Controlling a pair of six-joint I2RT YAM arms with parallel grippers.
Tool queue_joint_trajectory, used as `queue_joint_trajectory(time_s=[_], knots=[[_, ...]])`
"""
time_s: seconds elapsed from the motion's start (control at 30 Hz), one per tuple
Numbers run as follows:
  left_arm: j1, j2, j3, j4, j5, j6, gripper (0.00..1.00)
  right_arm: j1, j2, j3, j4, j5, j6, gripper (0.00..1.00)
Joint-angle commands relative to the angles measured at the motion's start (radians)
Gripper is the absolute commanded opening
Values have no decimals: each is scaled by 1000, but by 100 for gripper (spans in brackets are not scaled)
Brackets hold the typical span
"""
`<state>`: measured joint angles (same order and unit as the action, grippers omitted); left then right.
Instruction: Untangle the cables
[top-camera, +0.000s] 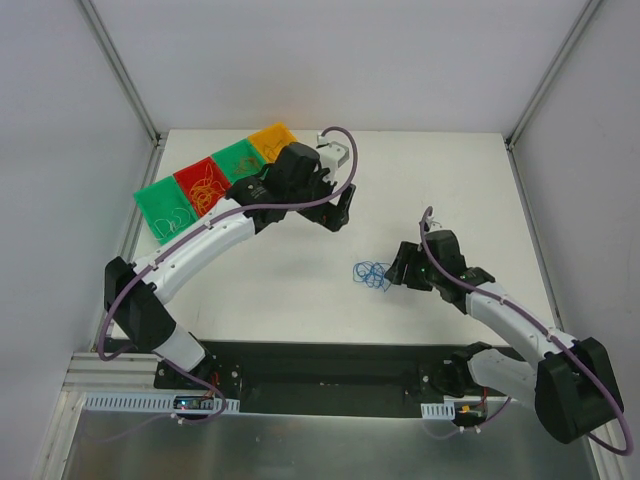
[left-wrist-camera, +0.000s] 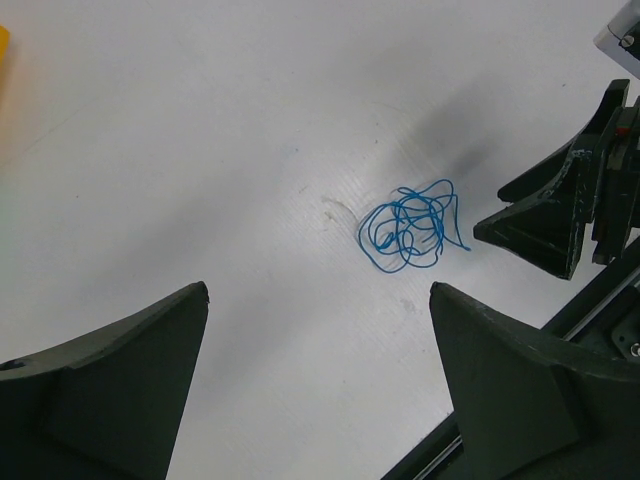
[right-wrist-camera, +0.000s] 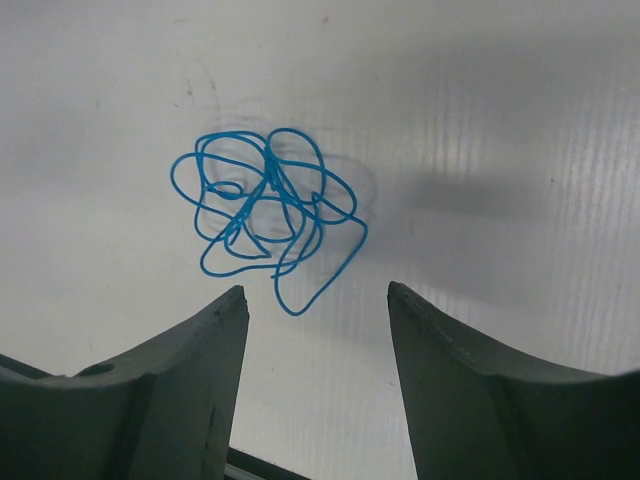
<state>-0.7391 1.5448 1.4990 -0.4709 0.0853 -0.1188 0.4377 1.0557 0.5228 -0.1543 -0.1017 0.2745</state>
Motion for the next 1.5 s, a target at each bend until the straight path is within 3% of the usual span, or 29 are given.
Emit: queue_joint_trajectory(time_s=[0.0, 0.27, 0.4, 0.63, 0.73, 0.9, 1.0, 1.1, 1.17, 1.47], knots=[[-3, -14, 20, -15, -12, -25, 91, -2, -5, -13, -13, 53, 66, 61], [-3, 14, 24, -20, 47, -67, 95, -1, 46, -55, 105, 2, 97, 58], [-3, 70, 46, -25, 236, -125, 95, 2, 105, -40, 150, 8, 109, 56], [-5, 152, 56, -17, 419, -192, 93, 7, 128, -41, 197, 137, 62, 52], [-14, 224, 64, 15, 608, -243, 79, 7, 144, -32, 229, 126, 29, 51], [-32, 300, 63, 28, 666, -278, 53, 4, 205, -58, 393, 59, -41, 47], [-40, 322, 61, 31, 671, -280, 50, -1, 248, -79, 495, 27, -37, 36], [-43, 339, 58, 32, 651, -271, 49, 1, 257, -98, 548, -9, -12, 11], [-43, 350, 58, 29, 642, -268, 52, 4, 234, -113, 561, -36, 9, 1], [-43, 382, 69, 23, 649, -272, 53, 12, -14, -145, 460, -125, 94, 0]])
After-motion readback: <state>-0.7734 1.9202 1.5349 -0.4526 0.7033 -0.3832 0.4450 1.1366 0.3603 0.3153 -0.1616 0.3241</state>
